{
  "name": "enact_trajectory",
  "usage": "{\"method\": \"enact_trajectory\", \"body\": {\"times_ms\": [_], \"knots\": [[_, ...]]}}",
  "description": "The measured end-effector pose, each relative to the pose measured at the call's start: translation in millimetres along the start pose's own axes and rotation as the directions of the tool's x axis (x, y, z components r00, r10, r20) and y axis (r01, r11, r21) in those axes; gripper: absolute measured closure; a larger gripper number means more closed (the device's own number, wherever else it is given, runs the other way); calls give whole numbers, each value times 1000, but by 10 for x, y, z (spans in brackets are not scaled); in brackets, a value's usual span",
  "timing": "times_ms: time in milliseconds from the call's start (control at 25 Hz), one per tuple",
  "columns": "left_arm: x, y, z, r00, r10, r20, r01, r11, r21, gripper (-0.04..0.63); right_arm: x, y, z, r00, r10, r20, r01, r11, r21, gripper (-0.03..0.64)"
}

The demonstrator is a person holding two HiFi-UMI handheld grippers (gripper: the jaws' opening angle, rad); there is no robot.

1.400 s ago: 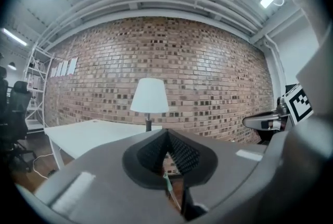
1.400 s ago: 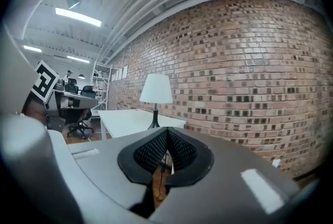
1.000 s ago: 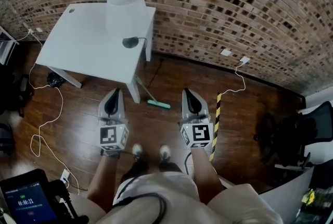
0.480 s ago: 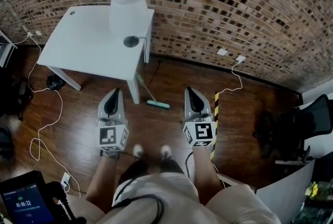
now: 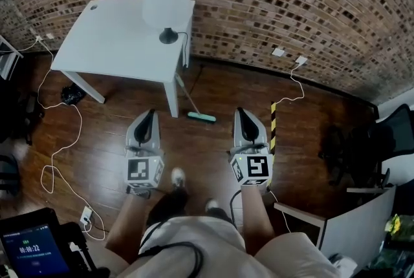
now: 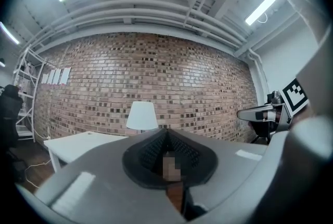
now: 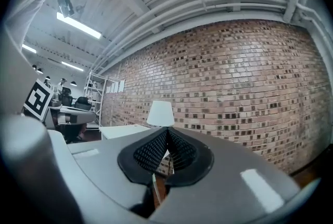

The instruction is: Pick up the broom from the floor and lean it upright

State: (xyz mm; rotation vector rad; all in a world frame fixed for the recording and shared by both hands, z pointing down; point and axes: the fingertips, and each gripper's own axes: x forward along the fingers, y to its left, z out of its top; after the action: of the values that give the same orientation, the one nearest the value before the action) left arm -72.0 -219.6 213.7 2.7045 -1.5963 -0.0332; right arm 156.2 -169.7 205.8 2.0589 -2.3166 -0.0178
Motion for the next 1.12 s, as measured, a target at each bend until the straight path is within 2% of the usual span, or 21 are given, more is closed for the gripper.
{"method": "enact_trajectory", "body": {"times_ms": [240, 480, 680, 880, 1120], "knots": [[-472, -311, 97, 999, 30, 24, -31, 999, 16, 594, -494, 72, 94, 999, 50, 19, -50, 999, 8, 604], [-1201, -878, 198, 997, 56, 47, -57, 998, 17, 594, -1248, 69, 117, 993, 107, 47, -107, 994, 0, 604], [-1783, -1313, 197, 995, 90, 32, -90, 996, -14, 594, -1897, -8, 118, 988, 153, 22, -153, 988, -9, 604], [-2042, -1611, 336, 996, 78, 41, -78, 997, 3, 594, -2316, -69, 173, 990, 141, 14, -141, 990, 3, 604], [-2217, -1605, 473, 995, 80, 60, -81, 996, 23, 594, -2610, 26, 316, 992, 119, 51, -120, 992, 23, 604]]}}
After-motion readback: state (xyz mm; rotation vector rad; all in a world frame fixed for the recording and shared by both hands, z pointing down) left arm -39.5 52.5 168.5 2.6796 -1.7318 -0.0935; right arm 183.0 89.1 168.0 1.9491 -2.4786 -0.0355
